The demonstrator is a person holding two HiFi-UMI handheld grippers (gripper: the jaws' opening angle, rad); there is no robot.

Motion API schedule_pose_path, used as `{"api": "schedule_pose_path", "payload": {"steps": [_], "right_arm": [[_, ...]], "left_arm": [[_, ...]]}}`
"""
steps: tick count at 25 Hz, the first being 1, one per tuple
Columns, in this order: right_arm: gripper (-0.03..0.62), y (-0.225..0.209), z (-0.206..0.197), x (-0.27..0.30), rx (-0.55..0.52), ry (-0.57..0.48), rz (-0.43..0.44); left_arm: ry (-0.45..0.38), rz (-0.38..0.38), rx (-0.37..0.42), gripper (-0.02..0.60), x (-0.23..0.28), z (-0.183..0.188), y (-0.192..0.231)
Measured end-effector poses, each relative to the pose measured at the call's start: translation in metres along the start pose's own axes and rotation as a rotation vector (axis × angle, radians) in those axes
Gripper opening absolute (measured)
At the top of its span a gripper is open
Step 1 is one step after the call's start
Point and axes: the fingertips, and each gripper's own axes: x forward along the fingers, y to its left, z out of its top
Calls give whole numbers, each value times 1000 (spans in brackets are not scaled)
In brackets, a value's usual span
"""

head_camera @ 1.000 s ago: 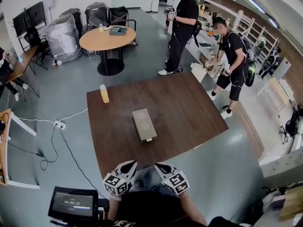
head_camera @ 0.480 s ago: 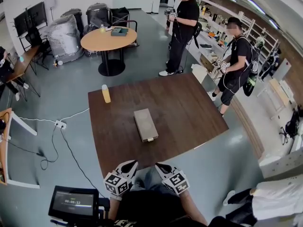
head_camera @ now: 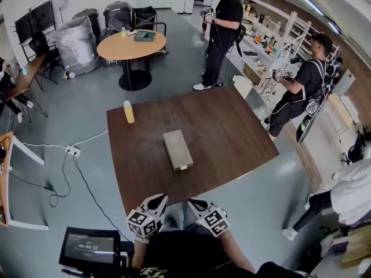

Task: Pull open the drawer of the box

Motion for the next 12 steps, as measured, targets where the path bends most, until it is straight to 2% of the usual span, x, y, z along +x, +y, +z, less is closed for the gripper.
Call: {"api": "schedule_pose_path", "payload": {"steps": [12], "right_arm": [[-12, -5, -4, 16, -16, 7, 23]], "left_arm": [[0, 6, 5, 5, 8, -2, 12]]}}
